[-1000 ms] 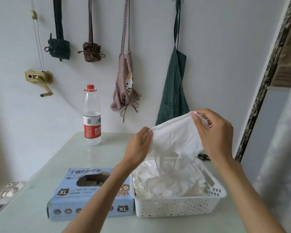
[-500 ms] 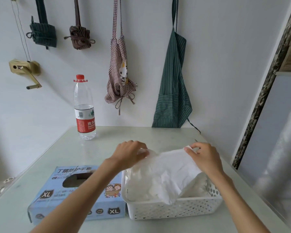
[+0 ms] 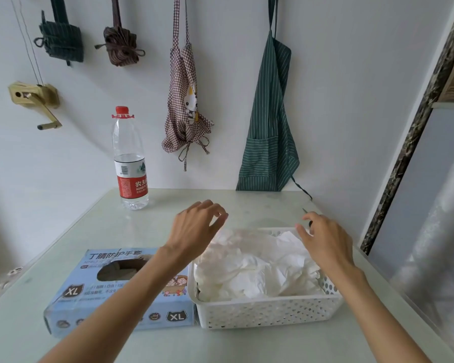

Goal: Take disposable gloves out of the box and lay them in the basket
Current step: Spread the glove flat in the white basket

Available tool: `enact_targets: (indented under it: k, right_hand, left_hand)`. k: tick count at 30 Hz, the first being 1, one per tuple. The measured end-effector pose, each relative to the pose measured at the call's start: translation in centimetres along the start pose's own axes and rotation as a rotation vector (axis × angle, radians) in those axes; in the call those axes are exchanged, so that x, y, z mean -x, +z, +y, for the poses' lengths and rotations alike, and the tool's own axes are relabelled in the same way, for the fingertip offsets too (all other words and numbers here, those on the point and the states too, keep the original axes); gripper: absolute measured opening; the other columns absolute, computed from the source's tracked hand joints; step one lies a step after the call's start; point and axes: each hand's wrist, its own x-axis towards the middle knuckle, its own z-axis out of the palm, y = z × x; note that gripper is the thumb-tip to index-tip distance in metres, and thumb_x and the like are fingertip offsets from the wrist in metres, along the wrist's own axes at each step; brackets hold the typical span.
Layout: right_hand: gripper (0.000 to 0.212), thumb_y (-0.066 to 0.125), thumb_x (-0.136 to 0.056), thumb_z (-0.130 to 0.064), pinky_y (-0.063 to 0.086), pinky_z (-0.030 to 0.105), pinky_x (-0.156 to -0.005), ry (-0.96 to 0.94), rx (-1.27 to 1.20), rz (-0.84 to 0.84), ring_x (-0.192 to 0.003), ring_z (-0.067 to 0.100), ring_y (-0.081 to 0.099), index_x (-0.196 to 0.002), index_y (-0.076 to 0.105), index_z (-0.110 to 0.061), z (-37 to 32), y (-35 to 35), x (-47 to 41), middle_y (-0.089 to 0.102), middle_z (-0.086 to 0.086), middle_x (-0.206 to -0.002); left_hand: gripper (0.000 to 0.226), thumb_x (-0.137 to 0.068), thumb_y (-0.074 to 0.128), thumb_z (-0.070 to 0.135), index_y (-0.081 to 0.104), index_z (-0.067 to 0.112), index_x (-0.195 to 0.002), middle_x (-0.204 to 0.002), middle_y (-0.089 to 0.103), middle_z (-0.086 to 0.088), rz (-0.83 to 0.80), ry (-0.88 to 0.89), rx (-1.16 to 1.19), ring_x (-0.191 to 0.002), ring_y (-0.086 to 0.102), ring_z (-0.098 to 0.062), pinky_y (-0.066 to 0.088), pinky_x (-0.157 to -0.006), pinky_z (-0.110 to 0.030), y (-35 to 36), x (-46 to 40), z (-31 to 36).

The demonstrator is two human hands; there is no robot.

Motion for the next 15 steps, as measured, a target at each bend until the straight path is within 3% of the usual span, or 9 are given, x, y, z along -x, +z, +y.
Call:
enact_targets:
  k: [2,4,6,8,15]
  right_hand:
    - [0.035,0.049,-0.095,-0.043,0.051,0.034,-0.079,-0.080,-0.137,0.018,-0.104,0.020,0.060,-0.122,0.057,-0.022,-0.5,-1.0,1.3,0.064,-0.003,-0.107]
    - [0.061,0.037,-0.090,-0.063,0.038,0.037,-0.105,-0.164,-0.162,-0.252,-0.132,0.018,0.041,-0.141,0.040,-0.030,-1.6,-1.4,2.6,0.048,-0.007,-0.138]
    - [0.098,0.020,-0.069,-0.086,0.004,0.043,-0.119,-0.203,-0.021,-0.644,-0.148,0.018,-0.003,-0.152,0.005,-0.036,-2.9,-0.9,3.7,0.002,-0.006,-0.160]
    - [0.118,0.012,-0.050,-0.096,-0.013,0.048,-0.117,-0.172,0.094,-0.845,-0.143,0.019,-0.027,-0.149,-0.016,-0.037,-3.1,-0.2,4.0,-0.026,-0.006,-0.156]
    - [0.119,0.029,-0.058,-0.095,-0.017,0.053,-0.114,-0.132,0.223,-0.980,-0.139,0.019,-0.034,-0.146,-0.024,-0.035,-3.0,0.4,3.8,-0.035,-0.004,-0.152]
  left_hand:
    - [0.055,-0.094,0.026,0.061,0.051,0.031,-0.132,-0.140,0.048,0.010,-0.181,0.049,0.035,-0.123,0.048,-0.010,0.044,-0.094,-0.030,-1.1,1.0,0.3]
    - [0.085,-0.082,0.017,0.075,0.020,0.026,-0.151,-0.159,0.015,0.005,-0.501,0.062,0.022,-0.145,0.016,-0.013,0.017,-0.117,-0.037,-1.5,2.0,1.4]
    - [0.108,-0.068,0.012,0.086,-0.005,0.020,-0.152,-0.159,-0.010,0.000,-0.721,0.030,-0.051,-0.147,-0.007,-0.014,-0.001,-0.120,-0.040,-1.3,2.8,2.5]
    - [0.121,-0.061,0.013,0.091,-0.012,0.014,-0.150,-0.159,-0.015,-0.003,-0.811,-0.011,-0.113,-0.146,-0.013,-0.016,-0.005,-0.120,-0.041,-0.5,3.3,3.0]
    - [0.122,-0.066,0.021,0.093,-0.016,0.013,-0.150,-0.158,-0.017,-0.008,-0.950,-0.023,-0.303,-0.145,-0.019,-0.020,-0.014,-0.117,-0.044,0.7,3.5,3.3]
